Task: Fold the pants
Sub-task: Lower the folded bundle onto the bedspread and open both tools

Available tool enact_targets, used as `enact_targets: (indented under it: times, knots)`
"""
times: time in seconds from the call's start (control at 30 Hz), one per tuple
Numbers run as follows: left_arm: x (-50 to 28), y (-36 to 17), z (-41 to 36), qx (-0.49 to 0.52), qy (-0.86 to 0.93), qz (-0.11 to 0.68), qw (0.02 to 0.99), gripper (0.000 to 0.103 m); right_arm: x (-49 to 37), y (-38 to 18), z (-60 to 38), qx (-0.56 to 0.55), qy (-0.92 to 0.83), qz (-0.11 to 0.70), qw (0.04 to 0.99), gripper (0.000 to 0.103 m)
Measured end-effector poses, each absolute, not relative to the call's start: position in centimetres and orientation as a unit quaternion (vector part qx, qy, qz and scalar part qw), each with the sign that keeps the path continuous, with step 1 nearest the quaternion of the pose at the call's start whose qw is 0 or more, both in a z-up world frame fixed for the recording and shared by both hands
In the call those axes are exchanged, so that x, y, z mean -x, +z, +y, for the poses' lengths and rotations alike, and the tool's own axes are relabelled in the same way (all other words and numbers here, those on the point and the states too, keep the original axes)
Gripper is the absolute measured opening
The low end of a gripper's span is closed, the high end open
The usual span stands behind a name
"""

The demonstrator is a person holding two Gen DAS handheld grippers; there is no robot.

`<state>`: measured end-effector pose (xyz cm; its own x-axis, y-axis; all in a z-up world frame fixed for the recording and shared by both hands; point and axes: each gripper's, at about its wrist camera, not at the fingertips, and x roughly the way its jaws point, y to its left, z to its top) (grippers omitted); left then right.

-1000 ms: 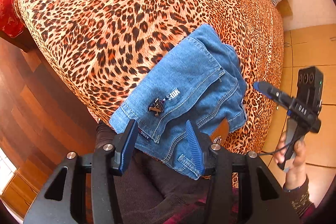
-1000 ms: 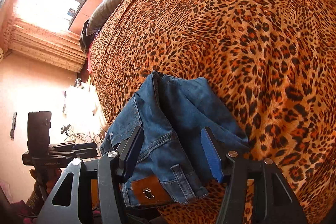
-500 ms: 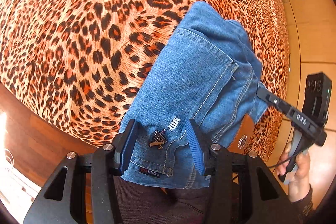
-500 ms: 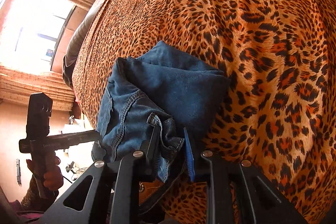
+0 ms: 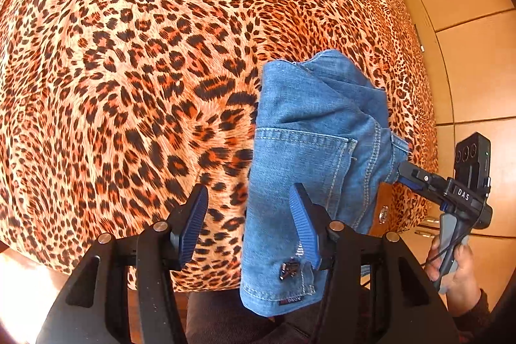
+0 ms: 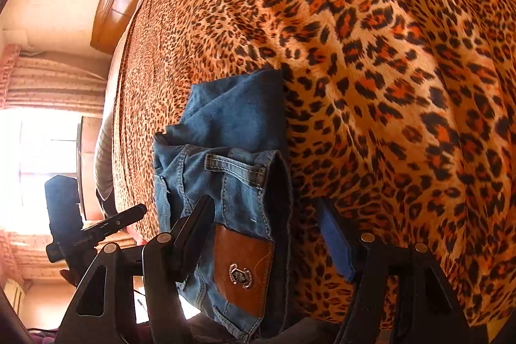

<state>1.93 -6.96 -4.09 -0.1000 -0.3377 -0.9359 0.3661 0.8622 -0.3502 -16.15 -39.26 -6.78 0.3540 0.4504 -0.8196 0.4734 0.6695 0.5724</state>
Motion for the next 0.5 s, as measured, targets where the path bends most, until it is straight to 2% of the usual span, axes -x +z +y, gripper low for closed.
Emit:
enact_targets:
  times: [0.17,0.5]
  knots:
    - [-2.2,-4.9,-8.9,-0.084,-0.262,0.680,0.680,0.051,17.7,-8.7,-37.6,-0.433,-0.052,0.566,0.700,0.068]
    - [-2.6,-4.9,-10.1,-0.091,-0.265,0.677,0.681,0.051,17.1,-8.2,-36.3,-0.428,-0.068,0.563,0.704,0.073]
